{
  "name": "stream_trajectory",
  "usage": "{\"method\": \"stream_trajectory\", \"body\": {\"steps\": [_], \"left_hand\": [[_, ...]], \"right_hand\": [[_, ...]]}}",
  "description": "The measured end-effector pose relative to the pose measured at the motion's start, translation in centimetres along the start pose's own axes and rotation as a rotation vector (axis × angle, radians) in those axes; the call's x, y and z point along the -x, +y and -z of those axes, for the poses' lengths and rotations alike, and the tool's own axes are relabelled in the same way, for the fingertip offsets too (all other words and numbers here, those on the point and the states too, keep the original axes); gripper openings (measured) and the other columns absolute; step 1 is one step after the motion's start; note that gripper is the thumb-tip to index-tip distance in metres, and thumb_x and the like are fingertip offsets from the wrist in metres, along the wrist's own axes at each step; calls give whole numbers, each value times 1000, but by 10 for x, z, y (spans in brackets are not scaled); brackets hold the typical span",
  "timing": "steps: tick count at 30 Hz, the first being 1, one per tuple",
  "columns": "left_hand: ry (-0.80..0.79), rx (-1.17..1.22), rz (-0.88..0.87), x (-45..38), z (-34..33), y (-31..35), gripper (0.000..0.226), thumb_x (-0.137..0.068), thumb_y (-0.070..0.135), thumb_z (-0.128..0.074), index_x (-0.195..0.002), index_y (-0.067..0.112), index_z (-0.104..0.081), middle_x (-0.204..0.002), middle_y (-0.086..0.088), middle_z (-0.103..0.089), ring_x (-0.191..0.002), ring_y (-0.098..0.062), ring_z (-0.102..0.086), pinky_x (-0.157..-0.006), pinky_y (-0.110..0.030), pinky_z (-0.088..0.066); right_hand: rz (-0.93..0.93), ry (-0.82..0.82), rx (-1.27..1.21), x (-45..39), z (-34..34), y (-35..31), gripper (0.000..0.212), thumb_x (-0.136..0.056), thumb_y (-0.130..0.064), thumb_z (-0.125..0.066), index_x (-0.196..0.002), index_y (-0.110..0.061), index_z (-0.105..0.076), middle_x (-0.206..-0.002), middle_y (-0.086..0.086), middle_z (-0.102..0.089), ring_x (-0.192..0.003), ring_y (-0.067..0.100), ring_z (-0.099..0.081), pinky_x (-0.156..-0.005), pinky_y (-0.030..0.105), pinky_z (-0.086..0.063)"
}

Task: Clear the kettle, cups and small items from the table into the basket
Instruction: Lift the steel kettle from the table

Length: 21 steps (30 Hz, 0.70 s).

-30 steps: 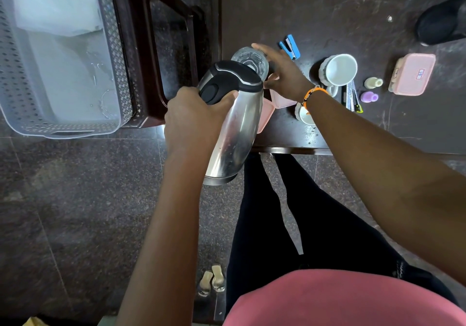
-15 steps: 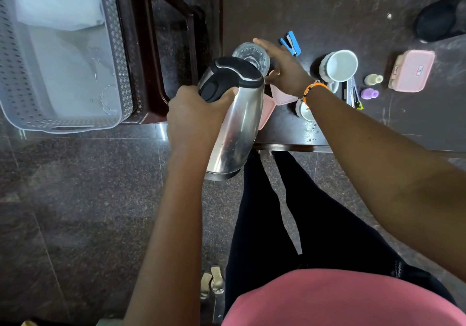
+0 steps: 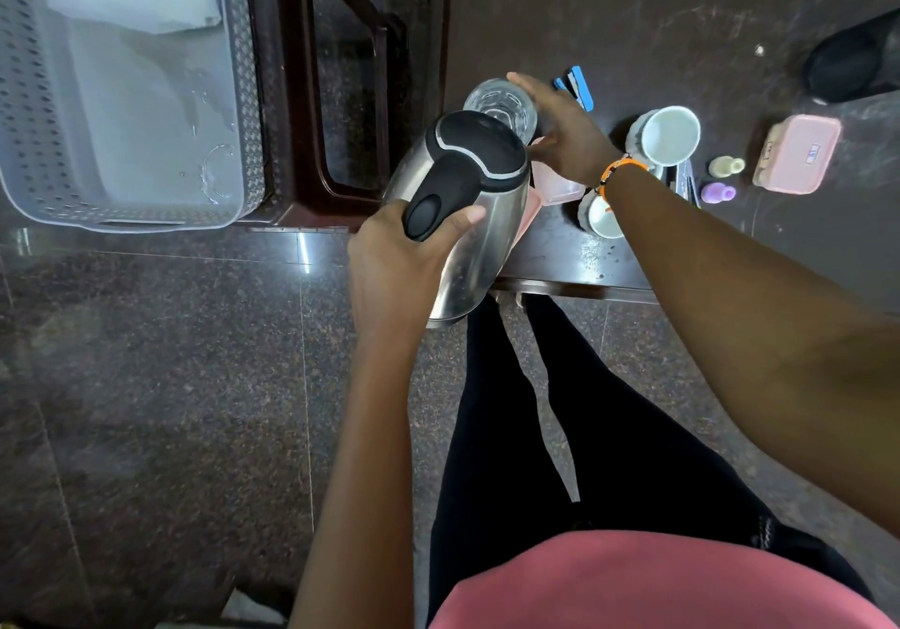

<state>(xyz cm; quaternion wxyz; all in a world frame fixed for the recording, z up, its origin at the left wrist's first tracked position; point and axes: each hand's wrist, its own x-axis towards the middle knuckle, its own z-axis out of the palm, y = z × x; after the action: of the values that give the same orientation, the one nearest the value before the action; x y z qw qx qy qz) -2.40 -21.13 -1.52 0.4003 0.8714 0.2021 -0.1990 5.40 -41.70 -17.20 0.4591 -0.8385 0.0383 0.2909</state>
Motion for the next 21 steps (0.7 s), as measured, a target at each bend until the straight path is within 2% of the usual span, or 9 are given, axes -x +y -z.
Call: {"method": "stream_trajectory", "body": {"steps": [4, 8, 11, 14, 15, 17, 19, 20, 21], "left_hand": [[31, 89, -5, 8, 6, -9, 52, -64, 58, -73, -60, 11, -51, -53, 7, -46, -51, -11, -40, -50, -29, -37], [35, 112, -19, 13, 16, -14, 47, -59, 60, -73, -52, 28, -39, -43, 18, -42, -43, -1, -37, -45, -12, -30], [46, 97, -33, 15, 24, -16, 46, -54, 67, -67, -53, 30, -41, -43, 17, -43, -45, 1, -40, -44, -11, -30], [84, 147, -28, 21, 33, -19, 43, -53, 65, -68, -52, 30, -43, -46, 17, -46, -47, 1, -41, -47, -9, -35], [90, 199, -5, 24, 38, -20, 40, -53, 63, -69, -54, 29, -47, -48, 15, -47, -49, 1, -42, -52, -14, -45], [103, 288, 38, 30, 49, -21, 44, -52, 59, -71, -65, 18, -58, -58, 1, -54, -58, -15, -52, -59, -44, -58], [114, 384, 50, 36, 63, -25, 61, -53, 55, -74, -76, 1, -59, -66, -22, -55, -61, -28, -55, -60, -57, -56], [127, 438, 47, 39, 70, -26, 61, -54, 51, -76, -77, -2, -57, -64, -22, -53, -60, -26, -54, -60, -53, -58], [150, 485, 37, 42, 78, -27, 54, -54, 47, -76, -74, 0, -57, -60, -16, -50, -59, -19, -53, -56, -42, -59]], "right_hand": [[0, 20, 40, 4, 0, -3, 83, -76, 2, -69, -145, -20, -28, -142, 13, -43, -127, 29, -47, -112, 38, -38], [-4, 54, 95, 7, -2, -7, 84, -76, 3, -69, -145, -22, -28, -141, 14, -43, -121, 27, -50, -111, 26, -35], [-16, 53, 161, 8, 0, -9, 84, -78, -1, -68, -146, -25, -26, -145, 9, -40, -122, 21, -48, -102, 12, -29], [-59, 40, 278, 13, 2, -16, 84, -81, -9, -67, -147, -32, -19, -149, 9, -35, -128, 27, -43, -105, 26, -33], [-72, 42, 308, 17, 2, -20, 84, -82, -11, -66, -147, -32, -17, -150, 11, -32, -129, 31, -42, -106, 35, -36], [-68, 84, 337, 24, 0, -31, 84, -81, -10, -64, -148, -29, -17, -147, 16, -30, -125, 37, -46, -101, 42, -42], [-36, 165, 363, 33, -5, -47, 77, -81, -7, -61, -146, -22, -23, -143, 18, -31, -115, 40, -52, -91, 43, -46], [-13, 211, 402, 36, -8, -56, 72, -81, -7, -59, -144, -19, -28, -140, 19, -32, -112, 41, -53, -87, 43, -48], [16, 259, 454, 39, -11, -65, 64, -81, -8, -57, -140, -17, -34, -136, 19, -35, -109, 41, -53, -82, 43, -49]]}}
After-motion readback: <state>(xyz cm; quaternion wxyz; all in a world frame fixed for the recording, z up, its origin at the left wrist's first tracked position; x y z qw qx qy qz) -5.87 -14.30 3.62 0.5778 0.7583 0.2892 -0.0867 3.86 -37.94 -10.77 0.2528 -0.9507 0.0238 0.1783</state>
